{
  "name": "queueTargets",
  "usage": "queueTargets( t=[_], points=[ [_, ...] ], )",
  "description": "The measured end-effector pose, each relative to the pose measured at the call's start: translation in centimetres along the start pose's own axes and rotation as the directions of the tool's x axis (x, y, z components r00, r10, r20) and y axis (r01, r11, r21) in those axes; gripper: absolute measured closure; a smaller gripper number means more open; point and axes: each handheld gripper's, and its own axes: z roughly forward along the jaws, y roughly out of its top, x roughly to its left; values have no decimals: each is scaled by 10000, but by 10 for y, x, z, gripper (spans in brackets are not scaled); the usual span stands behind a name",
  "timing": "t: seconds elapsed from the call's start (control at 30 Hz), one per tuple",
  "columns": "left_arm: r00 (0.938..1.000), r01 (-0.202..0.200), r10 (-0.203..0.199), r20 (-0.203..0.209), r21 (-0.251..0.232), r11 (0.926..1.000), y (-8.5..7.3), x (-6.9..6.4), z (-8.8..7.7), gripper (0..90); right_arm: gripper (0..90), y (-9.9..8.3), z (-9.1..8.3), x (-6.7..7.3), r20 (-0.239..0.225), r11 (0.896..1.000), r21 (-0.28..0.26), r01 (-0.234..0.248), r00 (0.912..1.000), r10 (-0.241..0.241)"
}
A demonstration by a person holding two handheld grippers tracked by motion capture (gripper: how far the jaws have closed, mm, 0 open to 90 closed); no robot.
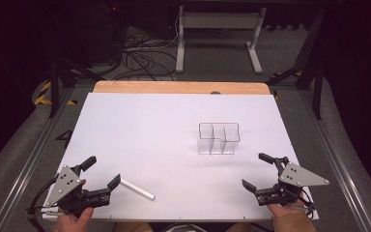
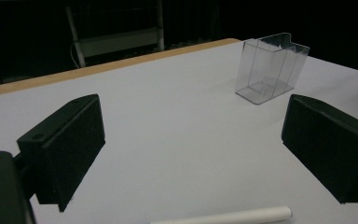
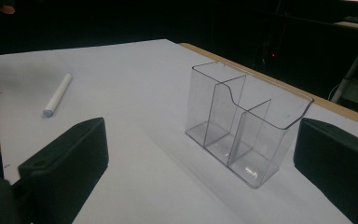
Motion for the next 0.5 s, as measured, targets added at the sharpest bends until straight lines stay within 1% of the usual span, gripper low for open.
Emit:
queueTargets(
  t=[0.1, 0.17, 0.2, 0.3, 0.33, 0.5],
  points=[
    [9999, -123, 123, -72, 3, 9999, 1, -1, -1, 67, 48, 1, 0, -1, 51, 9999, 125, 49, 10000, -50],
    [9992, -353, 354, -166, 34, 9994, 1, -2, -1, 67, 56, 2, -1, -1, 71, 9999, 119, 99, 9999, -100],
    [9990, -392, 393, -197, 77, 9992, 1, -2, -1, 67, 56, 2, -1, -1, 71, 9999, 118, 110, 9999, -111],
    [9994, -334, 335, -131, 104, 9994, 1, -1, -1, 67, 57, 2, -1, -1, 58, 9999, 118, 117, 9999, -118],
    [9996, -258, 258, -127, 51, 9997, 1, 0, -1, 67, 57, 1, 0, -1, 46, 9998, 170, 117, 9999, -118],
    [9994, -324, 324, -112, 39, 9995, 1, -1, -2, 67, 57, 1, 1, 0, 4, 9998, 155, 108, 9999, -108]
  ],
)
